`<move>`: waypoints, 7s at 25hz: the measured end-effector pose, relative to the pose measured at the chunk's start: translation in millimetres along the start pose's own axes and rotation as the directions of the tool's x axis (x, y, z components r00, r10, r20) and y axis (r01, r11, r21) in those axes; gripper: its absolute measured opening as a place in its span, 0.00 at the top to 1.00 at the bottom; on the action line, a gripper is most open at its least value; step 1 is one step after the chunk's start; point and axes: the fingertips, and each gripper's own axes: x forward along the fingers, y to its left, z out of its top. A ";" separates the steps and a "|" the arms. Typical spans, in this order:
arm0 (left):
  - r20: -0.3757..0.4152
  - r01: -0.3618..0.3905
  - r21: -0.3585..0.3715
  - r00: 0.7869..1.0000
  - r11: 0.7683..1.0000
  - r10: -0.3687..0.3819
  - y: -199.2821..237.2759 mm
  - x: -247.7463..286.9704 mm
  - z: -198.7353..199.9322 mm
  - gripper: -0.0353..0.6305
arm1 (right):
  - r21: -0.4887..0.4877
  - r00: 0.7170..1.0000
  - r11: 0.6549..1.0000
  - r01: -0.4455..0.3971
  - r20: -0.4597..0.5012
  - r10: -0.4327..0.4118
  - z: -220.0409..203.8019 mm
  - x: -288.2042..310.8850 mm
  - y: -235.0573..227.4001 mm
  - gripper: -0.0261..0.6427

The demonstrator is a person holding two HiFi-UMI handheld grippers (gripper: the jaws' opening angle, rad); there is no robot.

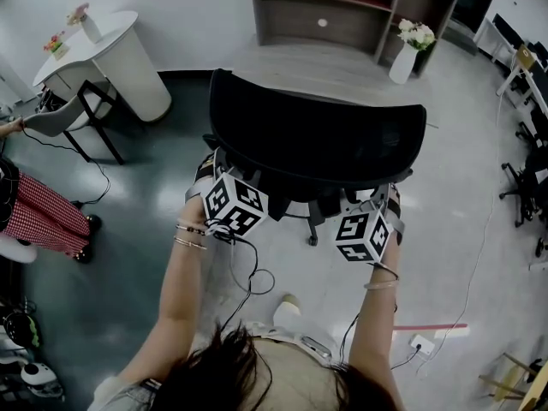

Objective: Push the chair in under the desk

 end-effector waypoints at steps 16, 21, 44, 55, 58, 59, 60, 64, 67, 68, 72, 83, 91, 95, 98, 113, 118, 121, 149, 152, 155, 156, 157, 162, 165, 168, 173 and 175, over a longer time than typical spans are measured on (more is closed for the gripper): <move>-0.008 0.007 -0.011 1.000 1.000 -0.007 6.0 7.6 -1.7 0.62 | 0.000 1.000 1.000 0.007 0.014 -0.007 3.4 5.6 1.9 0.60; -0.013 0.009 -0.009 1.000 1.000 -0.009 4.2 8.1 -2.1 0.62 | -0.004 1.000 1.000 0.008 0.021 -0.008 1.8 5.7 2.3 0.60; 0.033 0.005 0.028 0.999 1.000 -0.006 -5.4 -6.6 -5.0 0.62 | -0.020 0.998 0.998 0.065 -0.010 -0.065 2.5 6.0 -2.8 0.61; 0.154 -0.018 -0.074 0.988 0.997 0.029 -10.5 -60.0 1.2 0.64 | 0.158 1.000 0.987 0.017 -0.011 -0.015 6.5 -29.6 13.6 0.61; 0.176 -0.027 -0.089 0.984 0.996 0.043 -15.7 -74.1 0.0 0.65 | 0.186 1.000 0.982 0.019 -0.014 -0.017 4.3 -43.5 20.0 0.61; 0.184 -0.029 -0.095 0.982 0.995 0.046 -17.4 -79.3 -0.2 0.66 | 0.187 1.000 0.982 0.022 -0.015 -0.019 4.3 -48.1 22.9 0.61; 0.192 -0.028 -0.103 0.980 0.994 0.048 -19.3 -85.1 -1.3 0.67 | 0.188 1.000 0.982 0.024 -0.015 -0.021 4.6 -52.8 26.7 0.62; 0.211 -0.022 -0.143 0.976 0.989 0.052 -29.4 -109.3 -13.9 0.69 | 0.207 1.000 0.978 0.031 -0.008 -0.030 7.0 -72.8 43.4 0.64; 0.215 -0.027 -0.156 0.975 0.987 0.061 -34.0 -125.9 -21.2 0.71 | 0.230 0.999 0.972 0.045 0.007 -0.047 12.0 -90.7 49.2 0.66; 0.216 -0.029 -0.162 0.974 0.986 0.064 -35.6 -131.6 -23.7 0.71 | 0.237 0.999 0.970 0.047 0.009 -0.050 13.3 -97.4 51.9 0.67; 0.227 -0.026 -0.189 0.972 0.982 0.069 -43.4 -156.1 -31.2 0.73 | 0.253 0.999 0.966 0.048 0.011 -0.053 16.1 -124.9 64.0 0.70; 0.245 -0.044 -0.249 0.964 0.968 0.107 -70.9 -211.3 -60.0 0.80 | 0.329 0.998 0.943 0.060 0.006 -0.066 9.3 -194.4 102.9 0.76; 0.265 -0.077 -0.290 0.951 0.954 0.157 -84.1 -245.4 -73.9 0.83 | 0.389 0.995 0.918 0.077 0.025 -0.094 10.0 -237.0 122.0 0.80; 0.271 -0.087 -0.312 0.946 0.946 0.177 -90.0 -258.5 -79.0 0.84 | 0.410 0.995 0.908 0.084 0.013 -0.097 6.6 -251.9 129.5 0.82; 0.260 -0.128 -0.288 0.943 0.949 0.206 -96.2 -271.5 -85.7 0.85 | 0.437 0.996 0.896 0.078 0.003 -0.089 4.7 -263.7 137.1 0.82; 0.303 -0.123 -0.309 0.927 0.943 0.220 -128.3 -339.6 -84.6 0.88 | 0.393 0.992 0.914 0.100 0.028 -0.121 22.7 -323.2 163.0 0.88; 0.349 -0.095 -0.343 0.911 0.934 0.220 -135.6 -365.5 -76.6 0.89 | 0.391 0.990 0.915 0.099 0.053 -0.130 30.4 -341.7 166.3 0.89; 0.369 -0.076 -0.351 0.905 0.933 0.213 -141.8 -379.8 -72.0 0.90 | 0.415 0.988 0.903 0.110 0.051 -0.144 31.1 -350.8 165.8 0.89; 0.464 -0.014 -0.378 0.862 0.926 0.203 -141.1 -414.3 -46.0 0.91 | 0.416 0.983 0.905 0.090 0.108 -0.147 54.9 -371.3 156.0 0.92; 0.465 -0.011 -0.385 0.862 0.923 0.204 -140.9 -413.9 -46.4 0.91 | 0.409 0.984 0.908 0.089 0.106 -0.145 55.1 -370.3 155.1 0.92; 0.463 -0.015 -0.393 0.860 0.920 0.212 -139.6 -415.2 -47.0 0.91 | 0.400 0.983 0.912 0.094 0.106 -0.147 56.1 -370.5 153.0 0.92; 0.462 -0.017 -0.395 0.861 0.919 0.214 -139.2 -415.4 -47.4 0.91 | 0.396 0.983 0.913 0.095 0.105 -0.148 56.5 -370.4 152.4 0.92; 0.460 -0.018 -0.397 0.861 0.918 0.216 -139.1 -415.6 -47.8 0.91 | 0.392 0.983 0.915 0.097 0.105 -0.150 56.6 -370.3 152.2 0.92; 0.448 -0.039 -0.419 0.860 0.907 0.244 -138.1 -418.4 -52.0 0.91 | 0.374 0.984 0.922 0.099 0.104 -0.148 54.2 -371.6 155.6 0.92; 0.439 -0.050 -0.416 0.863 0.908 0.249 -140.3 -418.4 -54.2 0.91 | 0.363 0.984 0.927 0.099 0.101 -0.144 52.9 -371.1 157.0 0.92; 0.421 -0.054 -0.404 0.875 0.913 0.238 -146.3 -419.3 -57.8 0.91 | 0.362 0.985 0.928 0.092 0.102 -0.137 51.6 -373.4 159.1 0.92; 0.414 -0.057 -0.392 0.881 0.918 0.231 -154.5 -422.0 -56.1 0.91 | 0.360 0.986 0.928 0.093 0.098 -0.137 45.6 -379.5 159.8 0.92; 0.416 -0.054 -0.389 0.881 0.920 0.228 -156.9 -422.9 -54.3 0.91 | 0.361 0.986 0.928 0.092 0.096 -0.135 44.0 -382.0 159.5 0.92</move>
